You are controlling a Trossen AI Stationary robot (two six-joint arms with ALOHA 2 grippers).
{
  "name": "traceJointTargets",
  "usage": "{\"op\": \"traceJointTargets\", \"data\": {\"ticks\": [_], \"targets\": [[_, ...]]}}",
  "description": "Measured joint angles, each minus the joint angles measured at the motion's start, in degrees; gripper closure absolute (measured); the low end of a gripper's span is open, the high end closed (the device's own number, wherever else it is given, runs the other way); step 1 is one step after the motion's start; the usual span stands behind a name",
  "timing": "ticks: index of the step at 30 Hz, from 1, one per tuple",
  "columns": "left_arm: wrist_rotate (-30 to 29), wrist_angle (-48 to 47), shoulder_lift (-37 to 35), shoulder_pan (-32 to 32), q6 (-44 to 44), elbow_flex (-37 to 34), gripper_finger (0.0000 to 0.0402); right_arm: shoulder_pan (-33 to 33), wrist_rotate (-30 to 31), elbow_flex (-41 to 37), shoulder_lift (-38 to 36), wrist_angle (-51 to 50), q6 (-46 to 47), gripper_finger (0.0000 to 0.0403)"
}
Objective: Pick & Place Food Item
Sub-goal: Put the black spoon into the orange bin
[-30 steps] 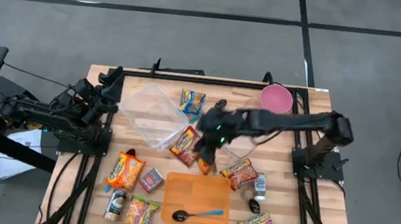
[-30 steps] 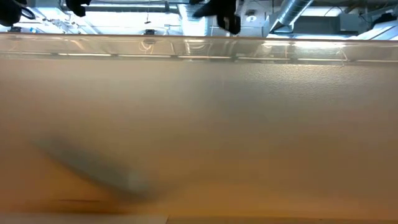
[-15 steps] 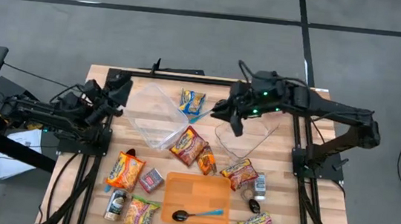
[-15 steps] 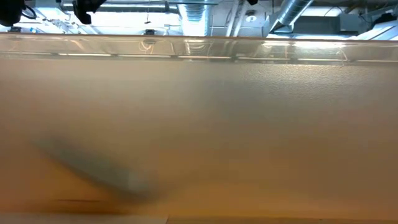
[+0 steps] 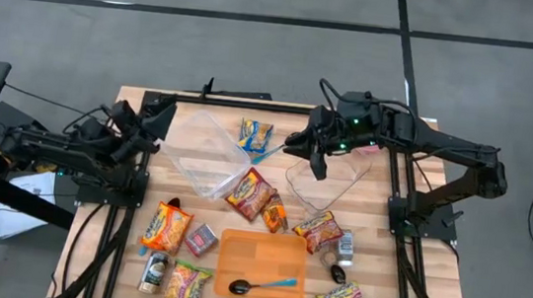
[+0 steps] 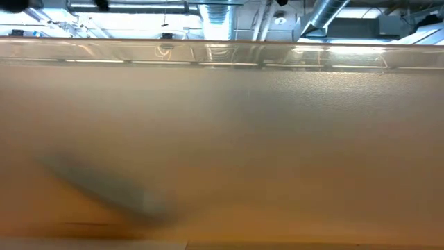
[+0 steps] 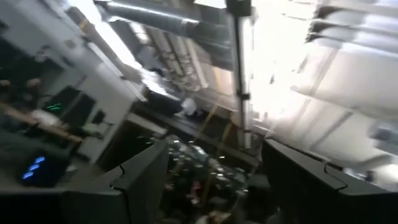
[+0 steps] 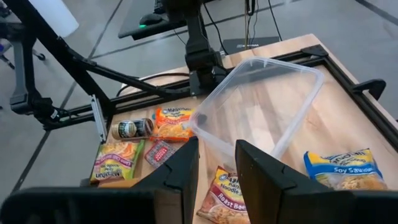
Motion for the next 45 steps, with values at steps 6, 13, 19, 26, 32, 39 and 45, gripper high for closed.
{"op": "traceJointTargets", "data": {"ticks": [6, 13, 19, 26, 32, 39, 45], "targets": [[3.46, -13.19, 9.86, -1.02, 12.24, 17.48, 0.0147, 0.00, -0.12, 0.00, -0.20, -0.52, -0.22, 0.0303], [-7.51, -64.12, 22.36, -1.50, 14.82, 41.03, 0.0147, 1.44, -1.80, 0.00, -0.20, -3.71, 0.34, 0.0303], [-7.37, -86.51, 31.36, -5.56, 13.32, 55.02, 0.0130, 3.77, -2.14, 0.00, -0.19, -3.98, 0.38, 0.0303], [-2.16, -110.77, 33.99, -11.41, -6.79, 61.66, 0.0104, 5.51, -2.16, 0.00, -0.17, -4.31, 0.38, 0.0303], [16.83, -126.85, 34.14, -16.24, -29.27, 61.66, 0.0099, 6.23, -2.16, 0.00, -0.17, -4.31, 0.38, 0.0303], [32.33, -137.15, 33.78, -23.84, -43.05, 59.23, 0.0100, 6.34, -2.16, 0.00, -0.17, -4.28, -0.94, 0.0303], [32.57, -140.59, 33.32, -26.84, -58.03, 52.06, 0.0100, 6.34, -2.14, 0.00, -0.17, -4.37, -1.11, 0.0303]]}}
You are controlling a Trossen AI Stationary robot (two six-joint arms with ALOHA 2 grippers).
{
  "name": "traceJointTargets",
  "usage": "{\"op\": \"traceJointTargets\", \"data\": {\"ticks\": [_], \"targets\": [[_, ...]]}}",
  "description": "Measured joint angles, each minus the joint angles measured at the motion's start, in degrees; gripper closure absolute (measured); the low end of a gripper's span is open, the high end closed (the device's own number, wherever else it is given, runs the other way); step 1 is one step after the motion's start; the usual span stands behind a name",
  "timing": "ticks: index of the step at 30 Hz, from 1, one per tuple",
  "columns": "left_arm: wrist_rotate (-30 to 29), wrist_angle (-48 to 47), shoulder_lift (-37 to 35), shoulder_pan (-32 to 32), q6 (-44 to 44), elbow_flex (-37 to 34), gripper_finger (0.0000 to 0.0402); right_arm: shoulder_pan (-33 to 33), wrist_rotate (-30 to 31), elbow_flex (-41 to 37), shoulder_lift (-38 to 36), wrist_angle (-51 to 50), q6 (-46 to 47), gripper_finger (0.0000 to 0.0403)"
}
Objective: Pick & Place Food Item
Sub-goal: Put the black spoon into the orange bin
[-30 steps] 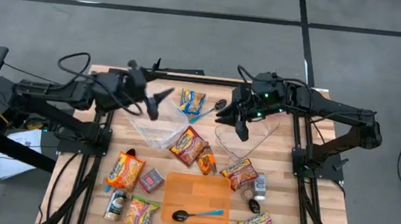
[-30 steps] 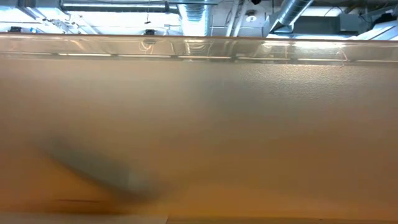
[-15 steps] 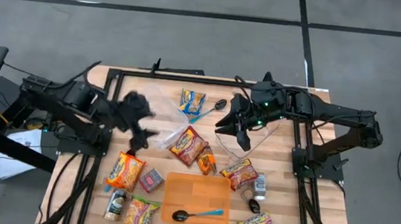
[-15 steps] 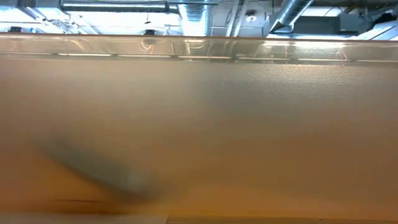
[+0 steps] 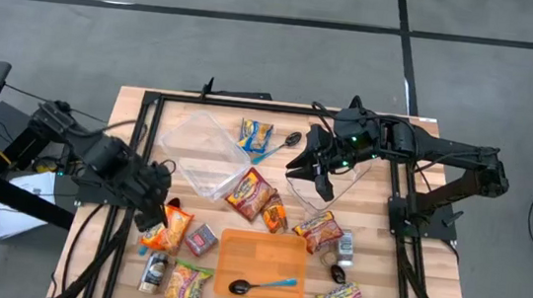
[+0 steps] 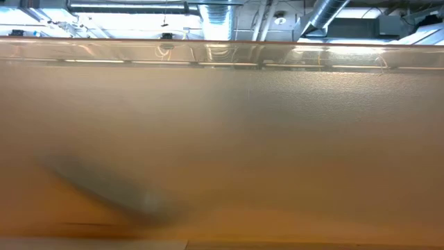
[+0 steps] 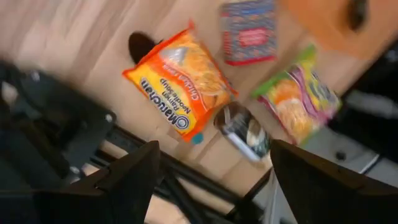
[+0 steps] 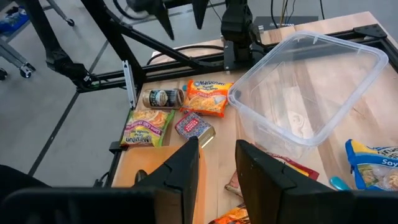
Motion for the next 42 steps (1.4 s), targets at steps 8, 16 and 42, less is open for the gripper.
{"op": "traceJointTargets", "data": {"ticks": [8, 16, 42], "targets": [[-0.63, 8.39, -1.06, 0.00, -17.98, -17.55, 0.0102, 0.00, 0.00, 0.00, 0.00, -0.47, 0.10, 0.0303], [-8.42, 21.91, -1.04, 0.02, -23.56, -32.96, 0.0150, 0.07, 0.00, 0.00, 0.00, -0.50, 1.10, 0.0303], [-17.63, 43.99, -1.45, 0.35, -25.23, -52.80, 0.0166, 0.06, 0.24, 0.00, 0.00, -1.60, 6.03, 0.0303]]}}
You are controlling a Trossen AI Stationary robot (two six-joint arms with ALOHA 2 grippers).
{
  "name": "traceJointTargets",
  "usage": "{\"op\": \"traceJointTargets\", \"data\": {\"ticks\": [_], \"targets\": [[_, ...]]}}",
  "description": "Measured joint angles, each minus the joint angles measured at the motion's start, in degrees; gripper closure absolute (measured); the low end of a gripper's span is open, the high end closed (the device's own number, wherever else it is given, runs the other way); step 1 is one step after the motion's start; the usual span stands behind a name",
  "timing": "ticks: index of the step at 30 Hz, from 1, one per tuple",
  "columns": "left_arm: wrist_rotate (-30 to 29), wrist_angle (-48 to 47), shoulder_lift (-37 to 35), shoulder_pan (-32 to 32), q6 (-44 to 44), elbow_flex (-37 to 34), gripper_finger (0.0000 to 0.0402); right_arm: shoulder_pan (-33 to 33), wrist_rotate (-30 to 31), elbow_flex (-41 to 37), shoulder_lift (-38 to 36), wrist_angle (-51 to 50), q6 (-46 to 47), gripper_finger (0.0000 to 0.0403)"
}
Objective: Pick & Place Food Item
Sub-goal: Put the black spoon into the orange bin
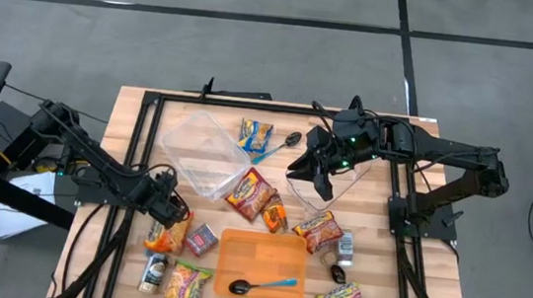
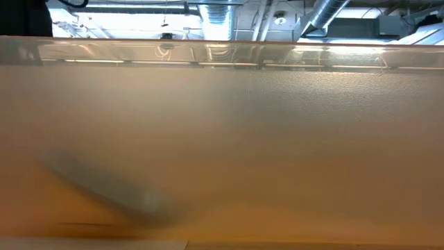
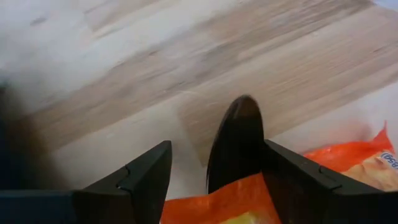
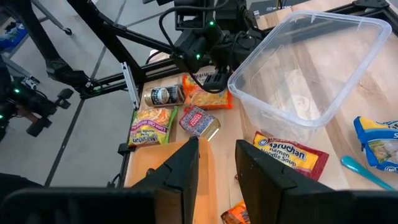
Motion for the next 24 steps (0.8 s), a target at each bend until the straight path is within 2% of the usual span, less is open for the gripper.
{"op": "traceJointTargets", "data": {"ticks": [5, 10, 15, 21, 24], "targets": [[-0.70, 3.36, -0.12, 0.00, -0.07, -1.65, 0.0170, -0.01, 0.00, 0.00, 0.00, 0.00, 0.00, 0.0303], [-0.89, 2.27, -1.10, 0.00, -2.21, -1.79, 0.0199, 0.00, 0.31, 0.00, 0.02, 0.04, 0.02, 0.0303], [-1.66, 2.37, -2.16, 0.04, -2.25, -1.93, 0.0263, -0.02, 0.47, 0.00, 0.02, 0.22, 0.02, 0.0303], [-2.23, 5.05, -2.21, 0.04, -2.07, -1.91, 0.0376, -0.02, 0.90, 0.00, 0.09, 0.47, 0.02, 0.0303], [-3.16, 7.07, -2.25, 0.05, -2.27, -2.00, 0.0388, -0.02, 0.92, 0.00, 0.17, 0.46, 0.02, 0.0303]]}}
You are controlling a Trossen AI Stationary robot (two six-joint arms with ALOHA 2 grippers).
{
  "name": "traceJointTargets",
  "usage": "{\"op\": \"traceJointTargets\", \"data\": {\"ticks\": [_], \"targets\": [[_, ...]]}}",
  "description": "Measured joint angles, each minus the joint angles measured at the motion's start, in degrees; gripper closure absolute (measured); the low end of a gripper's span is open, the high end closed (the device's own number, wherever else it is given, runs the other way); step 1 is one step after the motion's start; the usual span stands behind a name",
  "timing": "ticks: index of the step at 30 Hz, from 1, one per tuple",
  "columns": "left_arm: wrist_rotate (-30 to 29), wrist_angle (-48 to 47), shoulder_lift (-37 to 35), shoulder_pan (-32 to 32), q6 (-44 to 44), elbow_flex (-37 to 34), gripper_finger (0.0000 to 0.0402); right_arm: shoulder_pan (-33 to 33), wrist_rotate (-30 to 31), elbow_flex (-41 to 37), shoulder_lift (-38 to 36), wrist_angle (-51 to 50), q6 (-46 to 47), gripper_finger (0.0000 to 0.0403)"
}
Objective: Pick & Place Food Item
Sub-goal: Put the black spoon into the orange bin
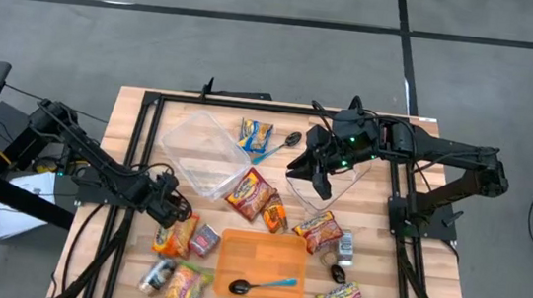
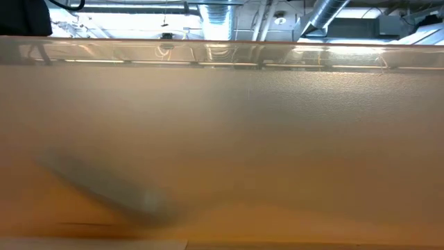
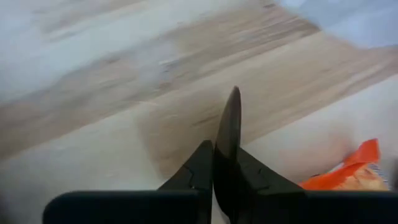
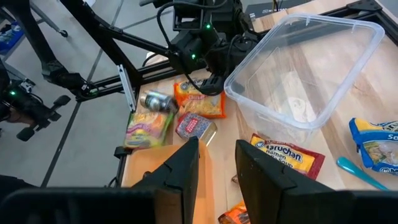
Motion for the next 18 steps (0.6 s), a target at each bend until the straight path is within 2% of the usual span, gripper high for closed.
{"op": "traceJointTargets", "data": {"ticks": [7, 15, 18], "targets": [[-1.84, 2.88, -2.17, -0.01, 0.04, 0.02, 0.0393, 0.00, 0.32, 0.00, 0.00, 0.11, 0.00, 0.0303], [-5.70, 0.66, -7.95, -0.01, 0.33, 0.02, 0.0394, 0.00, 1.03, -0.02, 0.00, 0.17, -0.04, 0.0303], [-6.44, -0.45, -9.93, -0.01, 4.23, 0.02, 0.0394, 0.00, 1.03, -0.02, 0.00, 0.04, -0.04, 0.0303]]}}
